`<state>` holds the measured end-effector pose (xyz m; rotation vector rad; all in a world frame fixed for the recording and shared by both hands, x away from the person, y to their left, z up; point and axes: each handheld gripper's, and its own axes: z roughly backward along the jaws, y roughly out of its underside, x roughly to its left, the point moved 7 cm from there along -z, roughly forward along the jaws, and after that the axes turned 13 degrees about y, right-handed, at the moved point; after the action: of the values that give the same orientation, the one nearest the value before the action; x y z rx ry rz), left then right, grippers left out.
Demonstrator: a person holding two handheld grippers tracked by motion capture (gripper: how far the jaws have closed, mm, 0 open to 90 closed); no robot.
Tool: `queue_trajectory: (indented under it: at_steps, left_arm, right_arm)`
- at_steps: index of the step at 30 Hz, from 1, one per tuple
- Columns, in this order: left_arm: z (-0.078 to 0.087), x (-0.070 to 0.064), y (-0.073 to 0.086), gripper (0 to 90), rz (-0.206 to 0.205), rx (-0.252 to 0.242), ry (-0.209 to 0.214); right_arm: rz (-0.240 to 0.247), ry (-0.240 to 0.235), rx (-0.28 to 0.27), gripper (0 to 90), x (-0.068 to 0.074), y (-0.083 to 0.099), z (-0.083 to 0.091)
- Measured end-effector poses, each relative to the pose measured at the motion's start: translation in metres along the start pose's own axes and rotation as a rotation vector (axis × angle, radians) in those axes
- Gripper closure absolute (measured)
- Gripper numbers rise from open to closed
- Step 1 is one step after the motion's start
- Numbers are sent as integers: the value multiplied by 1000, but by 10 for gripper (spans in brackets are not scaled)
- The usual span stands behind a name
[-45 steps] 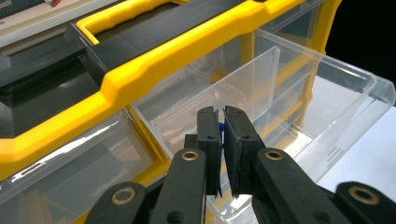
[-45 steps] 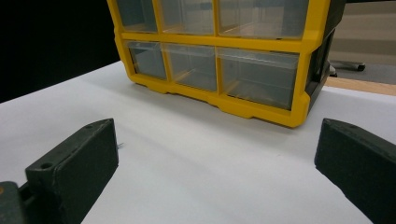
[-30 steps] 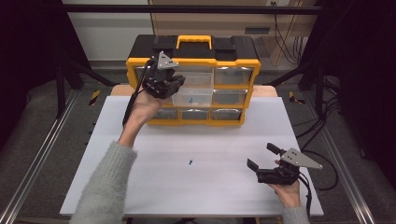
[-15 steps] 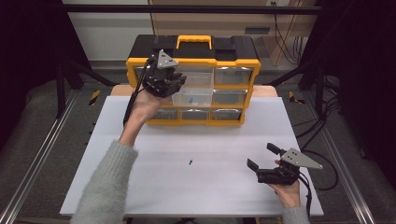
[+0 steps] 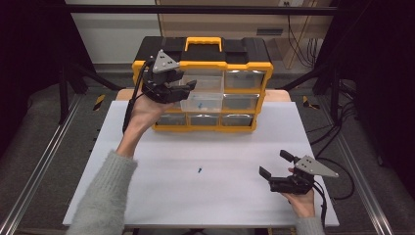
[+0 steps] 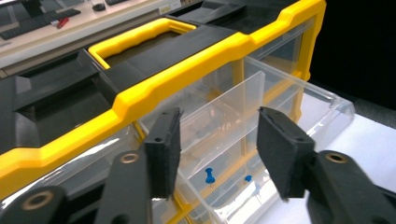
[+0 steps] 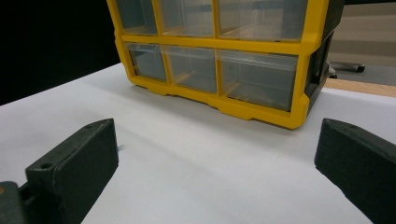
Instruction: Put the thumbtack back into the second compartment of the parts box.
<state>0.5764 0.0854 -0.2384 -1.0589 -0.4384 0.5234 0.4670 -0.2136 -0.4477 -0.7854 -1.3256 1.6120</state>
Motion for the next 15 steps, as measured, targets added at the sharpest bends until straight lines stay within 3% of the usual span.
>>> queue_trajectory:
  at_steps: [4,5,15]
  left_arm:
    - [7,-6,2,394,-8,-11,20]
    - [8,-6,3,381,-9,-12,21]
    - [19,-13,16,255,-19,-24,43]
  right_arm:
    - [-17,-7,0,3,1,-1,0]
    - [-1,0,1,3,0,0,0]
    - [1,1,0,3,0,0,0]
